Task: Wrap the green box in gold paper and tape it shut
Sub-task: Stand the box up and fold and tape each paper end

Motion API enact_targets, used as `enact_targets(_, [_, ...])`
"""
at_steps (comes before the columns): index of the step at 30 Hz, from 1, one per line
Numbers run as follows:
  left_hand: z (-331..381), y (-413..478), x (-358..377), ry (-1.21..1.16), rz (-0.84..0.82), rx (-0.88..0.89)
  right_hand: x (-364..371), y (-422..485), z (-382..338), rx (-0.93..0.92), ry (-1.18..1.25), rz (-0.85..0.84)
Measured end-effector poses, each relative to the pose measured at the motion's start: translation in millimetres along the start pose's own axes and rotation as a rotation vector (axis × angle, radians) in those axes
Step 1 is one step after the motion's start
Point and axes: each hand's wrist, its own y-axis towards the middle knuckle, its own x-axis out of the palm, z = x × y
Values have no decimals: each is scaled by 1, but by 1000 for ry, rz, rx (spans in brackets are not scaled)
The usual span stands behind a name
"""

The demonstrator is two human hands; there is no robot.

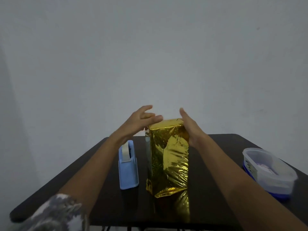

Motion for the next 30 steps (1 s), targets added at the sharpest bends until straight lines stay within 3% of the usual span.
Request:
enact_targets(4, [45,35,28,662,-298,-84,-23,-2,4,45,124,-16])
enact_targets(7, [50,54,42,849,-223,-108,-52,-7,17,48,119,19])
enact_targets(10, [28,56,24,429,140,-133,-81,-5,27,-14,37,152])
enact_targets(13, [-11,40,34,-399,398,-241,-92,-5,28,-166,34,372])
enact_targets(15, [-37,26,63,-755,374,-314,-90,-2,30,-181,65,380])
enact_targets(18, [-63,7,110,-1128,334,-353,-68,-1,33,-55,119,128])
enact_targets(19, [-69,2,124,-1213,306,-354,-62,0,34,-16,148,53])
enact_targets(21, [-80,-7,142,-1277,215,-379,-55,6,37,-43,246,69])
enact_targets(23, [-85,-13,145,-1147,116,-447,-58,10,43,-92,261,177])
enact_targets(26, [-80,-6,122,-603,160,-448,-73,7,52,-235,54,184])
enact_targets(28, [-56,9,97,-302,316,-218,-79,3,58,-284,-84,110])
enact_targets(30, [-18,25,75,-29,296,61,-81,2,64,-288,-134,53])
